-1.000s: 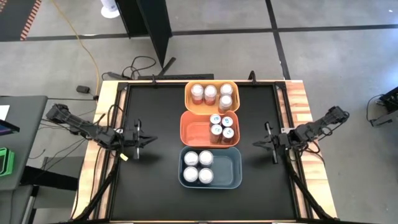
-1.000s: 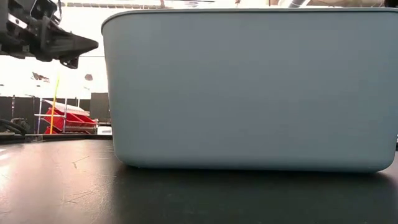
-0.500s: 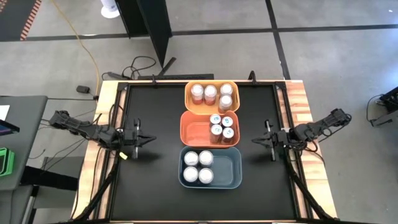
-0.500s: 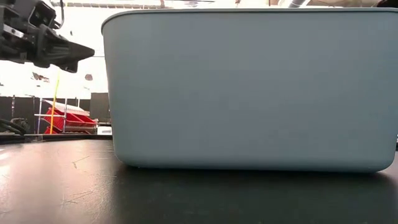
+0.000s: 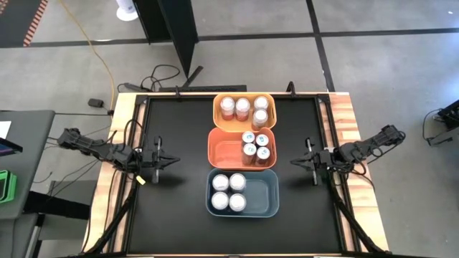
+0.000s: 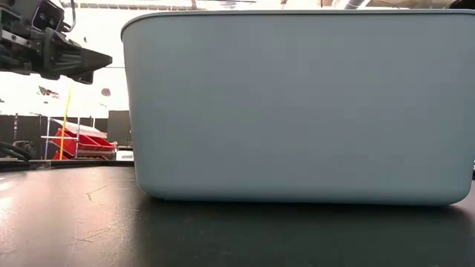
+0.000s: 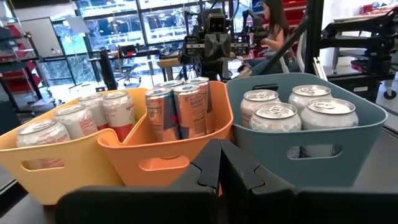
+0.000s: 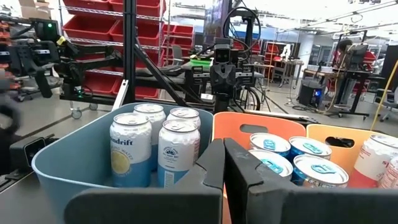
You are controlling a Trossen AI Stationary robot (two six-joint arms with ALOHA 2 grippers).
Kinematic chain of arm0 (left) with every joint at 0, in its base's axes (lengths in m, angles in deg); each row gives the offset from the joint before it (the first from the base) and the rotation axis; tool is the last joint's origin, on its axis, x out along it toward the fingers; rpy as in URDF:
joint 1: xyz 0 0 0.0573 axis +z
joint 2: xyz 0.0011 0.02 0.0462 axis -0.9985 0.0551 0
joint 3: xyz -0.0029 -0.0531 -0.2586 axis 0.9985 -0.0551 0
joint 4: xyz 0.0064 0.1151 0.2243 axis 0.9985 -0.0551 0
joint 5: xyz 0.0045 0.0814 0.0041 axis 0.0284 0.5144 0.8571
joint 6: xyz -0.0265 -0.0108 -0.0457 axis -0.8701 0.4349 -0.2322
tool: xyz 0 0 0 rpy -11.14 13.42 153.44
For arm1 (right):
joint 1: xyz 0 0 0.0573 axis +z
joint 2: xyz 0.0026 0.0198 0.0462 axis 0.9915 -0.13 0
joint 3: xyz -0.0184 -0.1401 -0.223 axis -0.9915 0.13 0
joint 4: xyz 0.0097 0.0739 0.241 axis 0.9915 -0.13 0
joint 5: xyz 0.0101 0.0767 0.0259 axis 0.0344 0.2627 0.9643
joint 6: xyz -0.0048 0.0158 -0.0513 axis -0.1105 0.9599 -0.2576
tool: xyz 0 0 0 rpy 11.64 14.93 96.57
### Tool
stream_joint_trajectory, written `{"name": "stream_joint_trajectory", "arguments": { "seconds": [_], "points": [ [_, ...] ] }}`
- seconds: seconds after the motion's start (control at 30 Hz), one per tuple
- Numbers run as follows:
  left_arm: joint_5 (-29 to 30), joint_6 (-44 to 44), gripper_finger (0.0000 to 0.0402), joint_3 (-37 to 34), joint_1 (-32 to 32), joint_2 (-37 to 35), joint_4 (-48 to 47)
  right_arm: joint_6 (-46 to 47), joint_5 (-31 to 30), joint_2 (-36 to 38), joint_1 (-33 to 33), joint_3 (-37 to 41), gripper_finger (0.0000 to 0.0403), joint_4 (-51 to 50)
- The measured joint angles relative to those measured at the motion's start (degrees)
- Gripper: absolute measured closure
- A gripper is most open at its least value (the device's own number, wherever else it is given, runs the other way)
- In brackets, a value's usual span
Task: Sort soda cans
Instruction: Return to Home Position
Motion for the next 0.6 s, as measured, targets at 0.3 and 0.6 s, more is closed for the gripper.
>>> {"name": "stream_joint_trajectory", "arguments": {
  "seconds": [0.3,0.6],
  "points": [
    [0.0,0.0,0.0401,0.0,0.0,0.0,-0.2,0.0,0.0,0.0,0.0,0.0,0.0381,0.0],
    [0.1,0.0,0.0401,0.0,0.0,0.0,-0.4,0.0,0.0,0.0,0.0,0.0,0.0381,0.0]
  ]
}}
